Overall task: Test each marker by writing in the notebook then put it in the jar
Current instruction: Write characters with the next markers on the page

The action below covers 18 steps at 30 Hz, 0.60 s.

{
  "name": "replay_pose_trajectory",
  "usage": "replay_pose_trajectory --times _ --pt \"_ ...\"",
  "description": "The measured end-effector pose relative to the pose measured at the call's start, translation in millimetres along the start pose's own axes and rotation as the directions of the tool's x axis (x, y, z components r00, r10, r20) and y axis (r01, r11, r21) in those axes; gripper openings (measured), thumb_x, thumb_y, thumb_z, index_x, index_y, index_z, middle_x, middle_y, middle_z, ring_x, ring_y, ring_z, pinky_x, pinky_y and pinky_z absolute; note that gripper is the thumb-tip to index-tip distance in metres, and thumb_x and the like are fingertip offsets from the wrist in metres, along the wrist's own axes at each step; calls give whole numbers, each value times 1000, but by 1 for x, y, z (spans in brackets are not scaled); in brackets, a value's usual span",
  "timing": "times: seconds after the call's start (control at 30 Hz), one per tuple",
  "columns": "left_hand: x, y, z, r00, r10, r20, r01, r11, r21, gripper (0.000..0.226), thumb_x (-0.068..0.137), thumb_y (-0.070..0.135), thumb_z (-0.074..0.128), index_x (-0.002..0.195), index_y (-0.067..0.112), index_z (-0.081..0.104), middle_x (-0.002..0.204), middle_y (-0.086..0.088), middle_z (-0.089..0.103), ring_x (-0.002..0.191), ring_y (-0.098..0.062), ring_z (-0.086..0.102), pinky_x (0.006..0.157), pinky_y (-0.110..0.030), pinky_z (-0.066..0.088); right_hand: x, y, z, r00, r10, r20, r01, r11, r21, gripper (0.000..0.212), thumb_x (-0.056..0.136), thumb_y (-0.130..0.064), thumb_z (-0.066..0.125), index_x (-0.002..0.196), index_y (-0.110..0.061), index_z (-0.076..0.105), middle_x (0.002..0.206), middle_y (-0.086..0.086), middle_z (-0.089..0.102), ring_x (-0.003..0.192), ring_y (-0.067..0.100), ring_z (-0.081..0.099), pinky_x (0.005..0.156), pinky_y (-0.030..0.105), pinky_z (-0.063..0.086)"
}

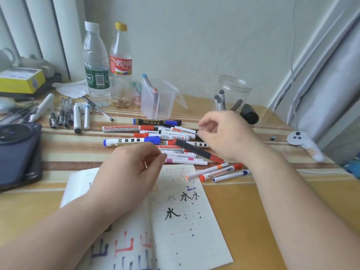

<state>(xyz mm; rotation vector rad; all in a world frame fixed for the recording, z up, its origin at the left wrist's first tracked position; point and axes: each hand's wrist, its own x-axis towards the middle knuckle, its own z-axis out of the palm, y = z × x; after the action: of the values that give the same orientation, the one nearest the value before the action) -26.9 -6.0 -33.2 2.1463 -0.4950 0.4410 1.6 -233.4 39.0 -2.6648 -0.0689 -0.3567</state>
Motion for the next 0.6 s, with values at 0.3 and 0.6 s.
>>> replay_pose_trajectory --times 0.3,0.6 --pt "2 0 -2 995 -99 4 99 995 7 20 91 35 61 75 25 66 64 15 63 59 -7 56 52 -14 38 -38 6 30 912 -81 402 83 996 11 34 82 -7 59 93 -38 67 97 -17 62 94 1 59 84 29 53" --pt "-1 3 -1 996 -75 57 75 997 12 22 93 33 64 72 26 65 63 11 63 59 -12 58 54 -15 39 -37 10 33 885 -138 444 190 979 -75 19 79 -14 64 84 -32 67 94 -16 58 89 3 57 78 29 52"
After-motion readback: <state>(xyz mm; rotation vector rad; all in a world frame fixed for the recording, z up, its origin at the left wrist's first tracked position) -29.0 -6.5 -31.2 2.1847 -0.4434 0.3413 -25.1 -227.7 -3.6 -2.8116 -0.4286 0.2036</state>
